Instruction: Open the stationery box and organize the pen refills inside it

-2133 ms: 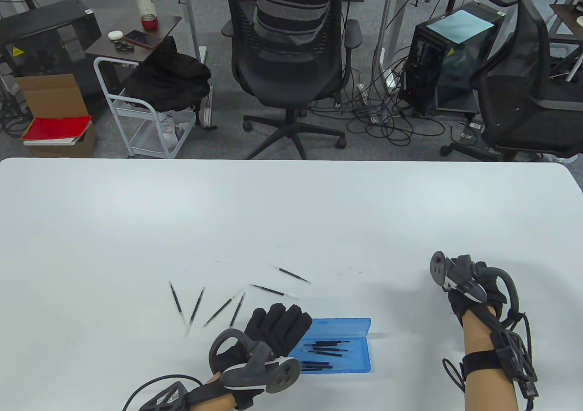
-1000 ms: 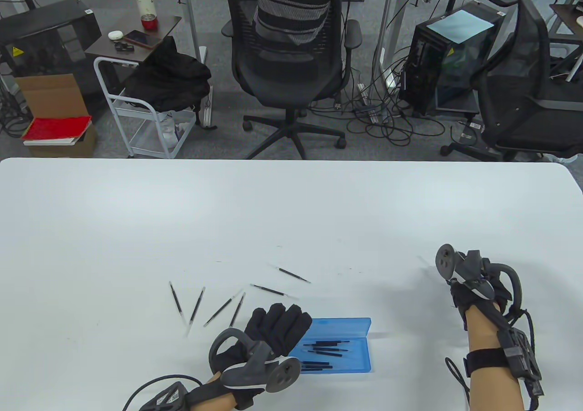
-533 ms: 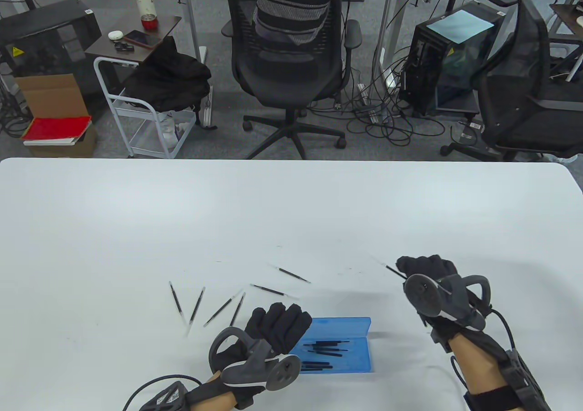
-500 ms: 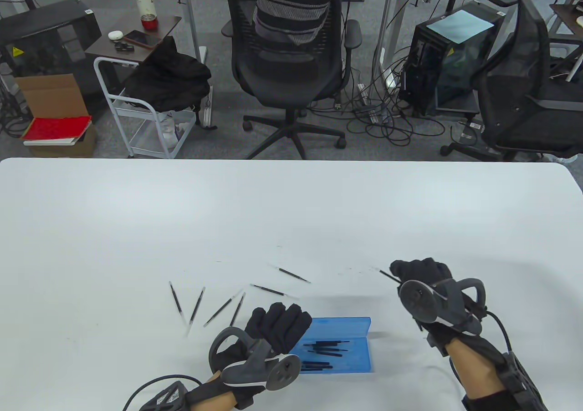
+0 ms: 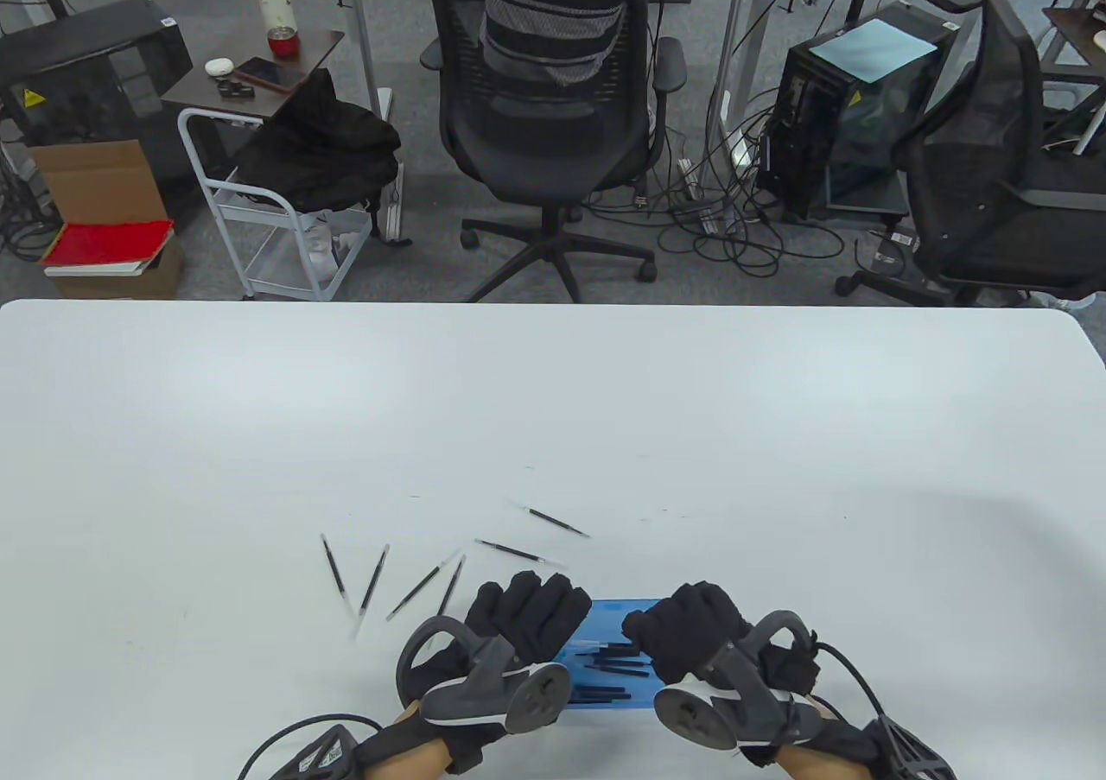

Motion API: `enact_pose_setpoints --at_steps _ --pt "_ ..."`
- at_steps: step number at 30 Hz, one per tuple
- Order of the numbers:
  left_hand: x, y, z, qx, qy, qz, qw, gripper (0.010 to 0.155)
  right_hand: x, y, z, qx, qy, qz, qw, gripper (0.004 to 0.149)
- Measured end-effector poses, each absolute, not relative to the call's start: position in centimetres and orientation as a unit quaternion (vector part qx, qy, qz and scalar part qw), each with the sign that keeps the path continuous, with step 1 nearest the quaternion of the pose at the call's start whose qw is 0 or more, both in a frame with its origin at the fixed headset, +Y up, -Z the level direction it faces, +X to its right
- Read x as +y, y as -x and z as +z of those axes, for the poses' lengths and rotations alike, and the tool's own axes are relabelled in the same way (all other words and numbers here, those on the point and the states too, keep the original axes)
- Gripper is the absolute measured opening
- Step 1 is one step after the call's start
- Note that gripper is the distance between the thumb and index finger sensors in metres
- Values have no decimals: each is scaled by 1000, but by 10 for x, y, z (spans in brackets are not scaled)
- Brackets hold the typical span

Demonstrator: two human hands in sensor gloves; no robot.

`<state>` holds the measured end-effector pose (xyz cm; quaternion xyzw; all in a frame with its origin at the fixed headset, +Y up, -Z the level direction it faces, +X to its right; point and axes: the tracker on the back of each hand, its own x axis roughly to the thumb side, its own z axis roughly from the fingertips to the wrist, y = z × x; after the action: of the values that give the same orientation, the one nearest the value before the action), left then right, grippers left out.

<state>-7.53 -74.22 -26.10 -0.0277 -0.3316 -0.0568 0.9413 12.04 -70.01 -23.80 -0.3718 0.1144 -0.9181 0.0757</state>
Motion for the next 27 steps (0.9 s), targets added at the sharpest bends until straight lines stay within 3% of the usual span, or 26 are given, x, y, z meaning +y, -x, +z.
enact_pose_setpoints --at_steps 15,21,27 --pt "-742 75 -262 -328 31 -58 942 119 -744 -102 -235 89 353 -918 156 54" --pt "-742 75 -261 -327 27 -64 943 119 -744 -103 -238 85 349 -921 151 55" --pt "-742 74 -261 -326 28 -62 943 119 -723 -114 -236 75 339 -933 92 56"
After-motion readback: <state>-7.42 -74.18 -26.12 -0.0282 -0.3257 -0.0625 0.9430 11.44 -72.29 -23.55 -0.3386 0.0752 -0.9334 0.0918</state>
